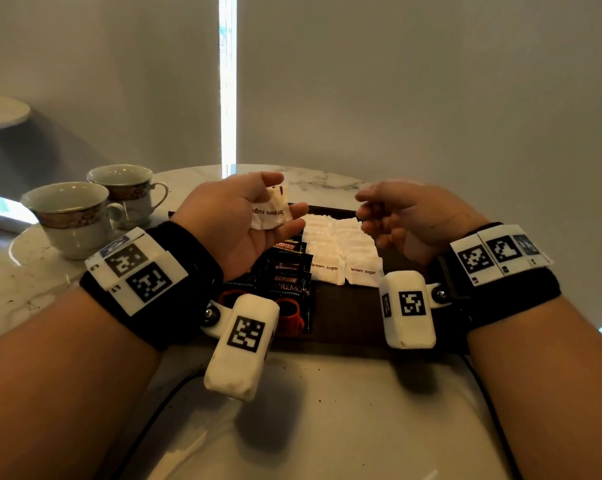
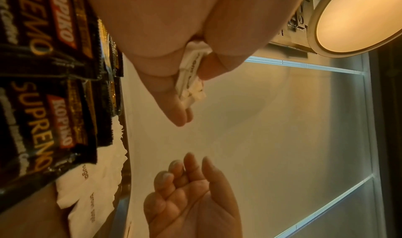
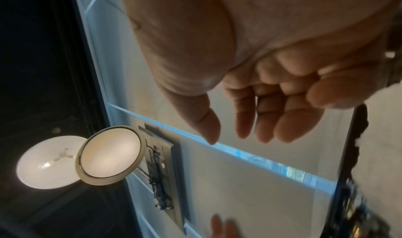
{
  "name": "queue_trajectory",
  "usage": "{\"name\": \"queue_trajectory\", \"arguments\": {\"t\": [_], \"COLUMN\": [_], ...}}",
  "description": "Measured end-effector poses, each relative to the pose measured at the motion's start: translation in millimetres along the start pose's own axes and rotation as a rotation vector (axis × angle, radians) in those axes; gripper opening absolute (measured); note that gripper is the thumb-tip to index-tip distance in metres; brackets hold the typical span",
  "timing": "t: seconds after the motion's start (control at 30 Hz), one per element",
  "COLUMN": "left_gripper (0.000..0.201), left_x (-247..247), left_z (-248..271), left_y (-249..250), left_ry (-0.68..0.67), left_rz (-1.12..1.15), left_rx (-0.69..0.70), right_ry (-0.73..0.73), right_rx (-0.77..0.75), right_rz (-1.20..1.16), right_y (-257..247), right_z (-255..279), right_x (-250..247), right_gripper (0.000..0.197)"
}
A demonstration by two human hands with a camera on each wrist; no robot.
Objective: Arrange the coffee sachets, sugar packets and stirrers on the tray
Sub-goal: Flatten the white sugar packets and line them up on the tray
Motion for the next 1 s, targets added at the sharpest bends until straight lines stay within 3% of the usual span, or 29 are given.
{"name": "queue_trajectory", "arguments": {"t": [0.13,0.3,0.47,0.63,0.87,1.0], "left_gripper": [0.026,0.024,0.035,0.018,0.011,0.014], "left_x": [-3,-2,0,-1,-2,0], "left_z": [0,2,3,2,-2,0], "left_y": [-2,-4,-7,-5,-5,-5], "left_ry": [-0.063,-0.06,-0.092,-0.081,-0.065,-0.08], "left_rz": [-0.109,-0.146,-0.166,-0.136,-0.139,-0.118], "left_rx": [0.047,0.086,0.089,0.078,0.074,0.047], "right_ry": [-0.198,-0.29,-0.252,-0.222,-0.189,-0.165], "right_rx": [-0.067,-0.093,-0.119,-0.105,-0.072,-0.068], "right_rz": [-0.091,-0.071,-0.084,-0.139,-0.195,-0.288], "right_y": [-3,2,7,7,8,8], "right_z": [15,23,25,24,21,19], "right_x": [26,51,60,59,56,55], "right_gripper": [0.026,0.033,0.043,0.026,0.035,0.009]}}
Point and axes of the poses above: each hand's wrist, its own z-axis away from the middle knuckle, its own x-axis out of the palm, y = z × x, the point moved 1 cm from there along -z, towards the middle knuckle, and after that the axes turned 9 degrees about -z, right-handed, at the moved point
